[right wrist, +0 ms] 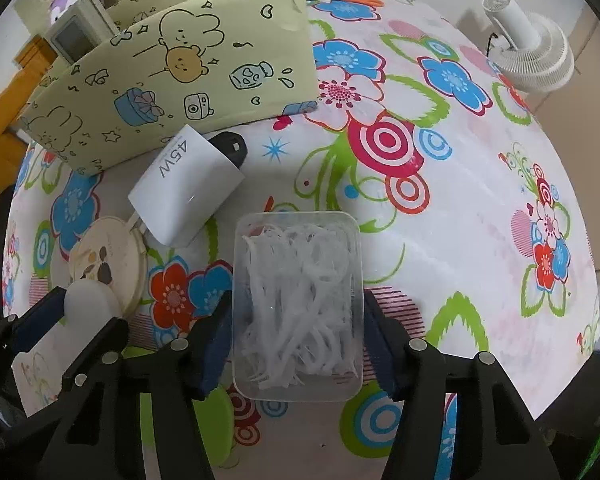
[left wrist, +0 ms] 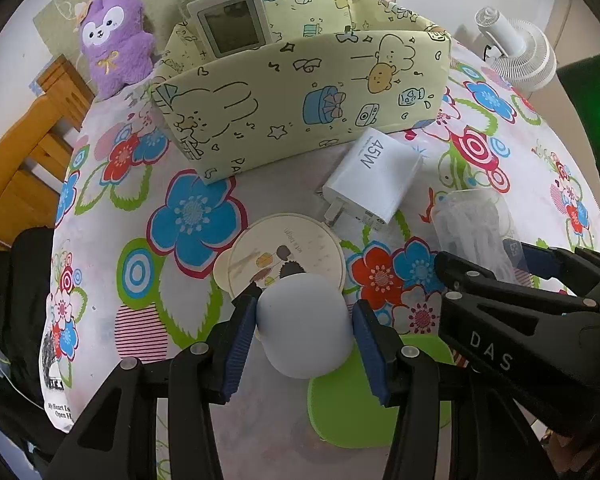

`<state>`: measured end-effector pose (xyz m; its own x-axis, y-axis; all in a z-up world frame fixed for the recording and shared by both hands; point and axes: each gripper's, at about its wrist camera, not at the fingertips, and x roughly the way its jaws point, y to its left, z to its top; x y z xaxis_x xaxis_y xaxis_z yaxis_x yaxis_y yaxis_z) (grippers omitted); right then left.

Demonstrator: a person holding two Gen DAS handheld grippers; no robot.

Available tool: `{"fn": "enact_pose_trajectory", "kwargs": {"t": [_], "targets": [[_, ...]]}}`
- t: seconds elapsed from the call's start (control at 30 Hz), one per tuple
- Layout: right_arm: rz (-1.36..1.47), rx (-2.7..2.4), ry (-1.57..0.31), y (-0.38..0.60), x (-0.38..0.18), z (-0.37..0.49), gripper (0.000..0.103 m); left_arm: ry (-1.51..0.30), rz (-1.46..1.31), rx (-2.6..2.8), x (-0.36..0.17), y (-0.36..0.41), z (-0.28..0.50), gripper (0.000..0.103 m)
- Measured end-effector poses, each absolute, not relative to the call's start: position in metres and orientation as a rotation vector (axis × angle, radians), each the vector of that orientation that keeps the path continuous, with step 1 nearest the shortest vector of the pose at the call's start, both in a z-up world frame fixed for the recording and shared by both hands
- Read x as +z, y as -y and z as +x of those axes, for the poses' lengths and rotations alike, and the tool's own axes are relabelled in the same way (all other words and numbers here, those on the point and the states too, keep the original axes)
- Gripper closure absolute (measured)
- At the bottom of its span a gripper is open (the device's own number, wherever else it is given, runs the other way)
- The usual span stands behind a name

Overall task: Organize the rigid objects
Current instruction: 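Grasp the clear box of floss picks with the right tool while the left tool holds the puff, then lift the puff with the left tool while the right tool lifts the floss box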

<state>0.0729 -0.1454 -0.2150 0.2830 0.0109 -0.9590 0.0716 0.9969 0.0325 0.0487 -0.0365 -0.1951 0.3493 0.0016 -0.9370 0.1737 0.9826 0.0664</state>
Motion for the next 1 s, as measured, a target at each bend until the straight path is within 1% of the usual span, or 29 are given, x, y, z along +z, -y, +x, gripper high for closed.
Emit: {"fn": "enact_pose_trajectory", "kwargs": {"t": [0.43,1.0], "targets": [[0.056,-0.017,-1.242,0.146,-0.19,0.072,0.041,-1.236,0.071,-0.142,-0.188,0.041,0.054,0.052],[0.037,0.029,-1.168,0.129,-0.139,0.073,0.041,-1.182,0.035,-0.15,-0.146,0.036,0.054,0.052]]}}
